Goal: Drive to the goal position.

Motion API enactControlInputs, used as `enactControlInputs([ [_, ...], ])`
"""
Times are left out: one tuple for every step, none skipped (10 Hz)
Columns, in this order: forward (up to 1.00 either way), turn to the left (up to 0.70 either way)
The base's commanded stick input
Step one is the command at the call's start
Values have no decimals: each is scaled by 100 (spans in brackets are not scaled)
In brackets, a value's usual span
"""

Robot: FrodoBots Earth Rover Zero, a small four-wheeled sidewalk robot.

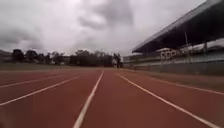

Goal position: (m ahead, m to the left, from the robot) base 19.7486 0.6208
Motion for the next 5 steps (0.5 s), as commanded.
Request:
enactControlInputs([
  [70,0],
  [70,0],
  [70,0],
  [70,0],
  [70,0],
])
